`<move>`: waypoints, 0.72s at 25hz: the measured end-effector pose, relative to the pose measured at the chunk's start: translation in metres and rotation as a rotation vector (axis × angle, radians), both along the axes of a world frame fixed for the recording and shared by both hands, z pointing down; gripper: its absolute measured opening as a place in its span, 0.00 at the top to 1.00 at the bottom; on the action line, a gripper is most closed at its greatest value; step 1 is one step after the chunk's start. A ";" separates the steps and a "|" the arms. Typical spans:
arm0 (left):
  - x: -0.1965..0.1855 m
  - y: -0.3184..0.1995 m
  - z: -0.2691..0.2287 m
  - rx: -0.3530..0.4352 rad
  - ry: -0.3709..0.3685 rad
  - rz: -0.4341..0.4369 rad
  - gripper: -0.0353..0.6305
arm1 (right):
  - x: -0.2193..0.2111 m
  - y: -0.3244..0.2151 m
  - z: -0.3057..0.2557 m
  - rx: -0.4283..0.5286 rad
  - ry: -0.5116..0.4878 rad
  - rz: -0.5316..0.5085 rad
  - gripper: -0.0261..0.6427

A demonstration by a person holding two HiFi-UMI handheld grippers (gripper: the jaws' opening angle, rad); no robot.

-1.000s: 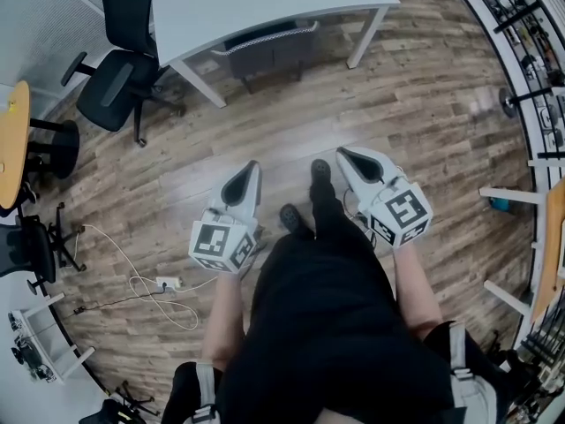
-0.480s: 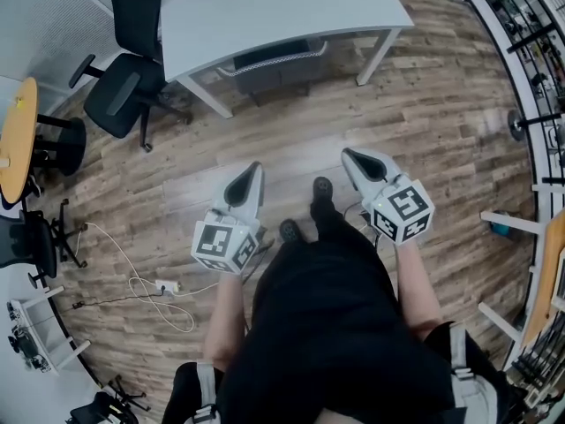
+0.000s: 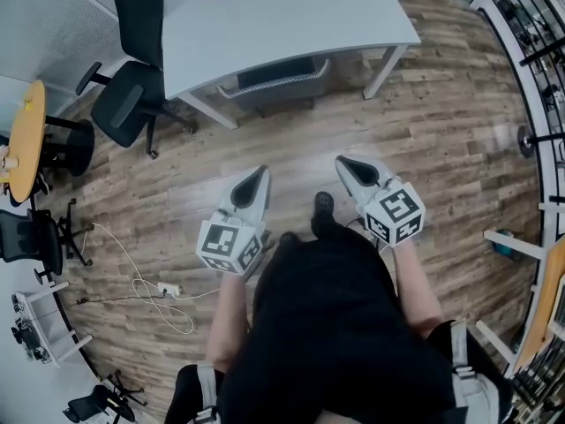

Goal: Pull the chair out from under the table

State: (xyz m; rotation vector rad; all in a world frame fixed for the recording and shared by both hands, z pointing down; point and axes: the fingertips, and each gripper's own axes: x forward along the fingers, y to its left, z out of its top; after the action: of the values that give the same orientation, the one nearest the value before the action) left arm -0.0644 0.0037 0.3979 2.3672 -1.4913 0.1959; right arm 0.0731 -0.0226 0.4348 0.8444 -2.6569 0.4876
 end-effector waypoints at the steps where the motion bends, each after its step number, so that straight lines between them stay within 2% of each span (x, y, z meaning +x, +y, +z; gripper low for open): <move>1: 0.005 -0.004 0.003 -0.011 -0.003 0.002 0.93 | 0.001 -0.003 0.003 -0.007 0.009 -0.013 0.96; 6: 0.030 -0.024 0.011 -0.037 -0.020 -0.001 0.93 | 0.005 -0.017 0.015 -0.042 0.023 -0.075 0.96; 10: 0.041 -0.030 0.015 -0.049 -0.033 0.005 0.93 | 0.006 -0.025 0.015 -0.023 -0.006 -0.122 0.96; 18: 0.020 -0.046 0.026 -0.085 -0.036 -0.048 0.93 | -0.004 -0.042 0.023 -0.015 0.029 -0.182 0.96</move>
State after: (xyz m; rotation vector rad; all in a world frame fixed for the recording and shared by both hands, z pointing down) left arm -0.0441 -0.0419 0.4239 2.2699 -1.5238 0.2860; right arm 0.0690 -0.0645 0.4575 0.5936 -2.6675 0.4453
